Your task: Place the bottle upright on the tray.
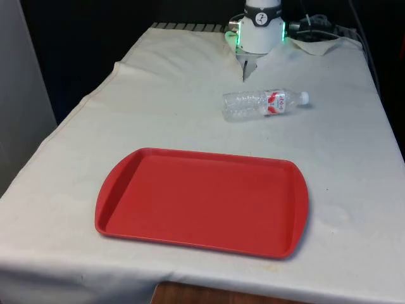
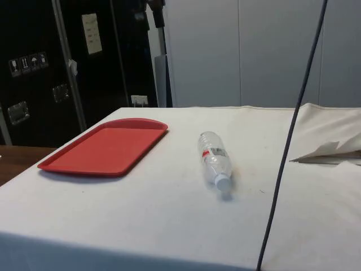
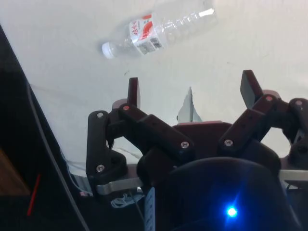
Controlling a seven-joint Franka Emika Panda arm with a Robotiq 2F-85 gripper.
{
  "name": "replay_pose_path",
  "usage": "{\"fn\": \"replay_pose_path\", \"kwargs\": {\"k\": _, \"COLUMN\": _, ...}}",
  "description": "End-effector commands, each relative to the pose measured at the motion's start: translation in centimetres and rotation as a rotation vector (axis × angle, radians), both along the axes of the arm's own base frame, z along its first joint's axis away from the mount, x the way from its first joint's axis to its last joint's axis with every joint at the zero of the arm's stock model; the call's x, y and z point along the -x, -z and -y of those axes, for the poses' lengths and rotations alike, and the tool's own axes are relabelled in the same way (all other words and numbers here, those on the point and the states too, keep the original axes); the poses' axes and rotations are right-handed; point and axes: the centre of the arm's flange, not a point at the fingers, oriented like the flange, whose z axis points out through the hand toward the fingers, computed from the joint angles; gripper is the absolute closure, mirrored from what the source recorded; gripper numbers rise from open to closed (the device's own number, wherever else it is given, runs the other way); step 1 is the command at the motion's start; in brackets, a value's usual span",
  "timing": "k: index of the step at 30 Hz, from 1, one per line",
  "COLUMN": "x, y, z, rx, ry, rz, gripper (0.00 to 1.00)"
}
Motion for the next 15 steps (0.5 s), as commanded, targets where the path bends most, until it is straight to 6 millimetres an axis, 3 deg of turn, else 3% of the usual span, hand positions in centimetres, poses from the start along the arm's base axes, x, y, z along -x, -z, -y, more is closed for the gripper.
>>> {"fn": "replay_pose_path", "kwargs": {"k": 1, "x": 0.6, "y": -0.2, "z": -0.2, "rx": 0.005, "ry": -0.001, "rz": 0.012, "gripper": 0.0}}
{"fn": "replay_pose_path", "kwargs": {"k": 2, "x": 0.0, "y": 0.0, "z": 0.0, "rx": 0.0, "ry": 0.0, "rz": 0.0, "gripper": 0.0}}
{"fn": "replay_pose_path", "kwargs": {"k": 15, "x": 3.6, "y": -0.3, "z": -0.7, "rx": 0.016, "ry": -0.013, "rz": 0.037, "gripper": 0.0}}
